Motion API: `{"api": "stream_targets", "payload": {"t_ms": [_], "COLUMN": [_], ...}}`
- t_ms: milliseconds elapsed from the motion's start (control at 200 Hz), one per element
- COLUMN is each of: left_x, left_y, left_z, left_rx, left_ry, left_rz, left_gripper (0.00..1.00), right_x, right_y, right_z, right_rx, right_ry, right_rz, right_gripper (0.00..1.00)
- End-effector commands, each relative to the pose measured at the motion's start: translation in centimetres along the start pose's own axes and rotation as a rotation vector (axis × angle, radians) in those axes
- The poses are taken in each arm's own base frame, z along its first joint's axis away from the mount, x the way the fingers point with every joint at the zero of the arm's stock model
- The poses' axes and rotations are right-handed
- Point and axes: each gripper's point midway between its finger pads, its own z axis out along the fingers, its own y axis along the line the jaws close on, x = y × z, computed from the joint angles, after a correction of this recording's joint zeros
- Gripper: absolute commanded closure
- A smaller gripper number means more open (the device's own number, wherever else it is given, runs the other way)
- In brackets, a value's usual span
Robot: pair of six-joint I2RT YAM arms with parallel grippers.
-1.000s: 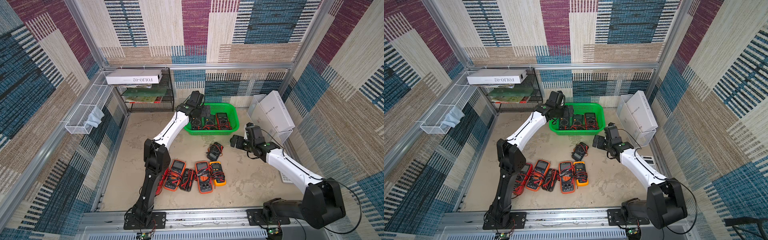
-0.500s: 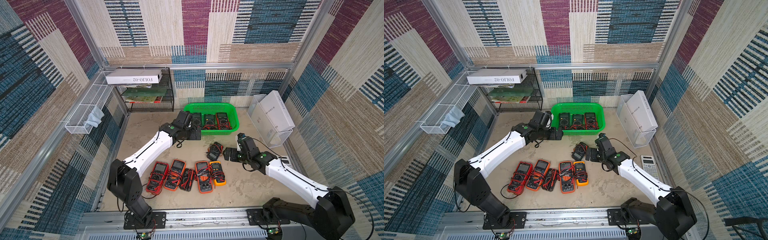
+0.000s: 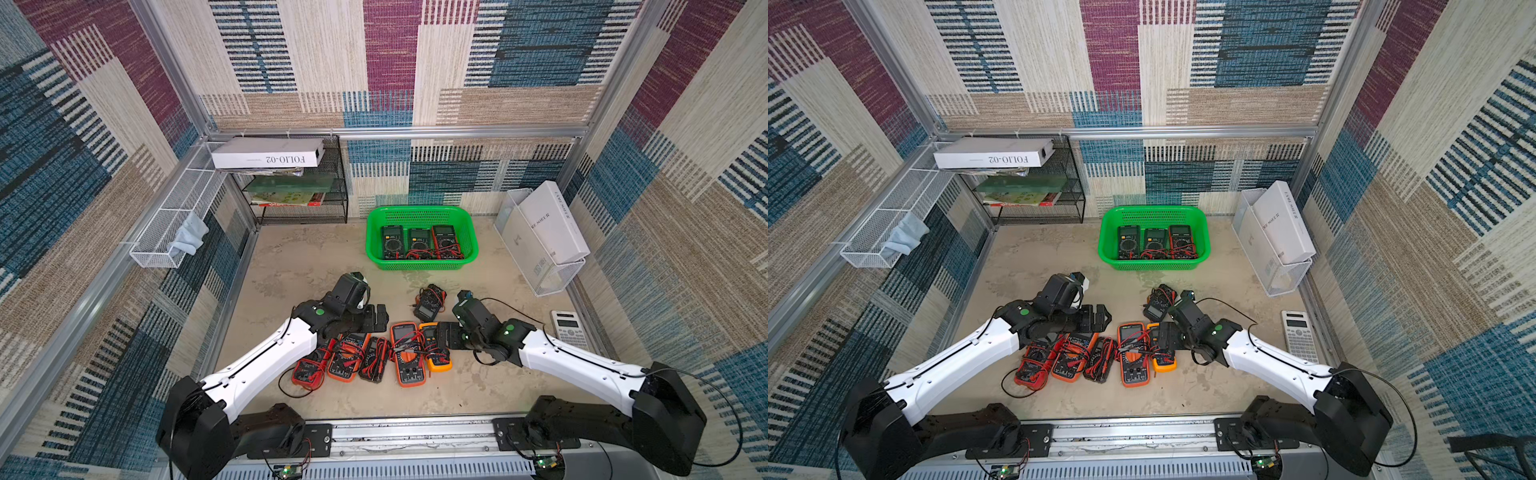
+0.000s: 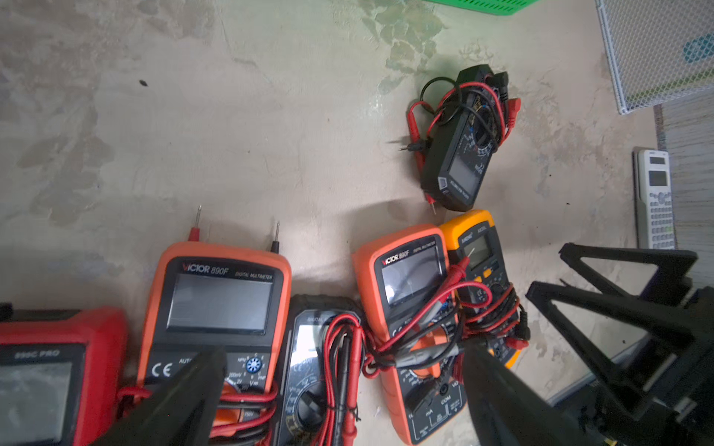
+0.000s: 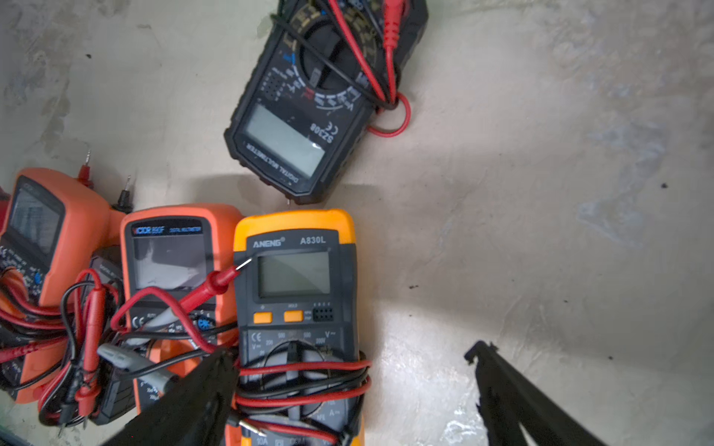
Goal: Put the multimeter into the basket
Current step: Pick up the multimeter from the center of the board.
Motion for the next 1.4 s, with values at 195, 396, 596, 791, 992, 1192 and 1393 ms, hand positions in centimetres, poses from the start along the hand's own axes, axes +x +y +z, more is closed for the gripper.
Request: {"api": "stream_targets", "payload": {"t_ms": [195, 396, 596, 791, 992, 1192, 1393], "left_x": [1.5, 2.8, 3.6, 3.9, 3.4, 3.4, 3.8], "left_y": [3.2, 4.8, 5.7, 6.3, 6.6, 7.3, 8.5], "left_z": [0.0, -0.6, 0.0, 1.5, 2.6, 3.8, 5.6], "left_rx": [-0.123, -0.181, -0.217, -0.260, -0.294, -0.341, -0.384], "left_ry": [-0.006, 0.011, 0.041, 0.088, 0.099, 0.128, 0.158], "left_rz": [0.020, 0.022, 0.047, 0.068, 0.076, 0.089, 0.067], "left_gripper": [0.00, 0.00, 0.00, 0.00, 0.00, 0.00, 0.00], "right_x": [-2.5, -2.8, -3.0, -3.2, -3.5, -3.6, -3.6], "right_y": [1.4, 2.4, 3.0, 3.3, 3.4, 3.2, 2.7], "right_z": [0.7, 0.5, 0.6, 0.7, 0.7, 0.7, 0.6], "right_rx": [0.038, 0.013, -0.006, -0.010, -0.006, 0.001, 0.005], "right_ry": [-0.028, -0.029, -0.029, -0.026, -0.031, -0.034, -0.040], "right_rz": [0.014, 0.004, -0.002, -0.019, -0.035, -0.049, -0.050], "right_gripper": [0.01, 0.01, 0.01, 0.00, 0.00, 0.00, 0.00]}}
